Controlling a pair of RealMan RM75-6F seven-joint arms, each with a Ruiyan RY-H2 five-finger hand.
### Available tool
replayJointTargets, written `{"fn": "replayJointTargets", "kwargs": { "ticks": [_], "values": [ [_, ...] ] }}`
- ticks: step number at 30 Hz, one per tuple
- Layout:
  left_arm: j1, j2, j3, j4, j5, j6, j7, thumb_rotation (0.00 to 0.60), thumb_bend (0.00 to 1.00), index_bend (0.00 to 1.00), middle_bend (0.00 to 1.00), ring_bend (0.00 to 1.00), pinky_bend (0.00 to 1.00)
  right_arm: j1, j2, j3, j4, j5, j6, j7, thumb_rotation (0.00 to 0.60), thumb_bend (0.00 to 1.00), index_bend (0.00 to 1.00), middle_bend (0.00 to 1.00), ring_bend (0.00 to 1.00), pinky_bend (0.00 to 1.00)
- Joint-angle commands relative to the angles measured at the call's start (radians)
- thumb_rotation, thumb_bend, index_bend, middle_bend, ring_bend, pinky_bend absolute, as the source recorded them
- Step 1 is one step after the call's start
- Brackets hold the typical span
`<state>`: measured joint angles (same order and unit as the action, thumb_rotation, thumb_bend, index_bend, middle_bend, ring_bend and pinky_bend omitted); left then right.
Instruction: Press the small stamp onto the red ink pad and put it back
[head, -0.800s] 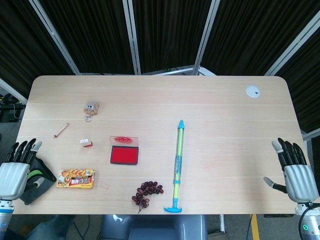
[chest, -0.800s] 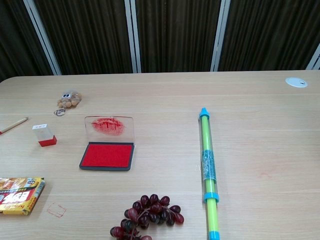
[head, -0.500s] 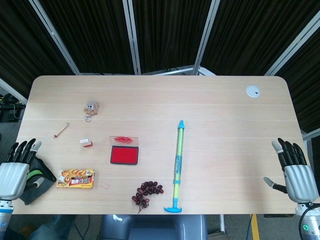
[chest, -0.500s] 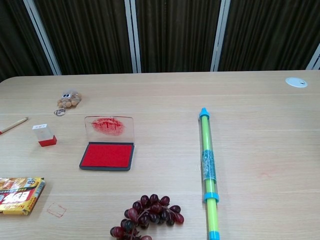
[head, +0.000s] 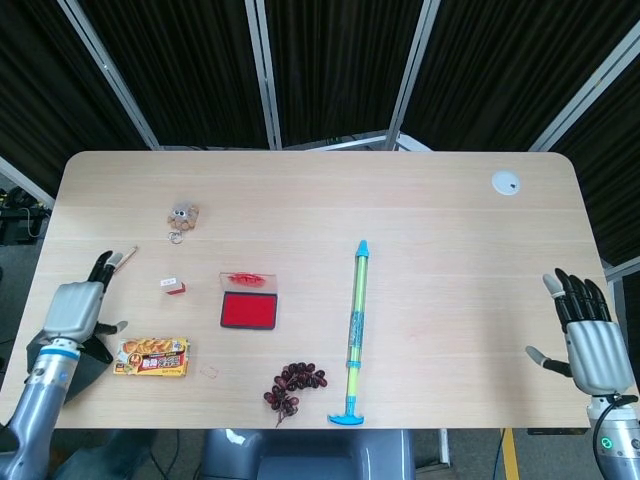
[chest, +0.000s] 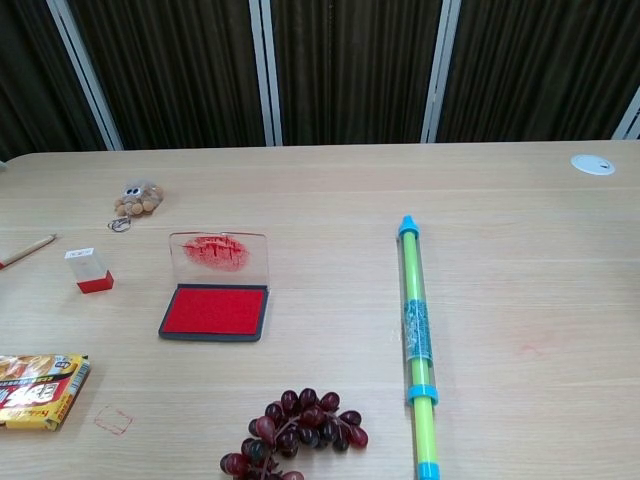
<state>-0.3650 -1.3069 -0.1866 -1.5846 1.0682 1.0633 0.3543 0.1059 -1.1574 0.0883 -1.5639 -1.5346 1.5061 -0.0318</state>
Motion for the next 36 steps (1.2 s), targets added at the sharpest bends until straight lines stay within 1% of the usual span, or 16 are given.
{"fn": "replayJointTargets", "kwargs": {
  "ticks": [1,3,4,8,10,12,16,22,28,32,36],
  "values": [
    [-0.117,-0.131,-0.073,0.130,-0.133,-0.108,0.016,0.600,0.21,0.01,0.00,0.69,0.77,0.005,-0.005,0.001,0.005,0.009,-0.012,-0.012,0.600,0.00,0.00,0.00,0.00,0.00],
    [-0.139,-0.161,-0.079,0.163,-0.161,-0.128,0.012,0.600,0.25,0.05,0.01,0.71,0.79,0.007,-0.008,0.002,0.009,0.018,-0.020,-0.015,0.600,0.00,0.00,0.00,0.00,0.00],
    [-0.153,-0.179,-0.080,0.185,-0.178,-0.137,0.017,0.600,0.27,0.10,0.03,0.72,0.80,0.009,-0.009,0.002,0.012,0.022,-0.026,-0.017,0.600,0.00,0.00,0.00,0.00,0.00],
    [-0.177,-0.228,-0.080,0.224,-0.193,-0.124,0.015,0.600,0.31,0.25,0.16,0.74,0.82,0.009,-0.013,0.003,0.023,0.038,-0.035,-0.021,0.600,0.00,0.00,0.00,0.00,0.00],
    [-0.184,-0.247,-0.076,0.240,-0.200,-0.114,0.023,0.600,0.32,0.29,0.20,0.74,0.82,0.009,-0.013,0.005,0.028,0.046,-0.038,-0.020,0.600,0.00,0.00,0.00,0.00,0.00],
    [-0.188,-0.256,-0.075,0.247,-0.210,-0.112,0.026,0.600,0.32,0.30,0.22,0.74,0.82,0.007,-0.013,0.005,0.031,0.050,-0.038,-0.019,0.600,0.00,0.00,0.00,0.00,0.00],
    [-0.195,-0.279,-0.068,0.272,-0.244,-0.095,0.049,0.600,0.32,0.32,0.31,0.74,0.82,-0.001,-0.010,0.004,0.041,0.062,-0.035,-0.010,0.600,0.00,0.00,0.00,0.00,0.00],
    [-0.191,-0.298,-0.059,0.287,-0.281,-0.080,0.053,0.600,0.32,0.33,0.32,0.74,0.82,-0.011,-0.003,0.002,0.046,0.060,-0.023,0.002,0.600,0.00,0.00,0.00,0.00,0.00],
    [-0.190,-0.337,-0.053,0.316,-0.268,-0.055,0.031,0.600,0.32,0.35,0.38,0.75,0.82,-0.015,-0.001,0.001,0.049,0.059,-0.018,0.010,0.600,0.00,0.00,0.00,0.00,0.00],
    [-0.194,-0.360,-0.052,0.332,-0.278,-0.029,0.057,0.600,0.32,0.36,0.43,0.75,0.82,-0.015,0.000,0.003,0.052,0.063,-0.020,0.014,0.600,0.00,0.00,0.00,0.00,0.00],
    [-0.199,-0.370,-0.054,0.335,-0.291,-0.017,0.082,0.600,0.32,0.36,0.44,0.74,0.82,-0.013,-0.001,0.004,0.056,0.066,-0.025,0.017,0.600,0.00,0.00,0.00,0.00,0.00]
  ]
}}
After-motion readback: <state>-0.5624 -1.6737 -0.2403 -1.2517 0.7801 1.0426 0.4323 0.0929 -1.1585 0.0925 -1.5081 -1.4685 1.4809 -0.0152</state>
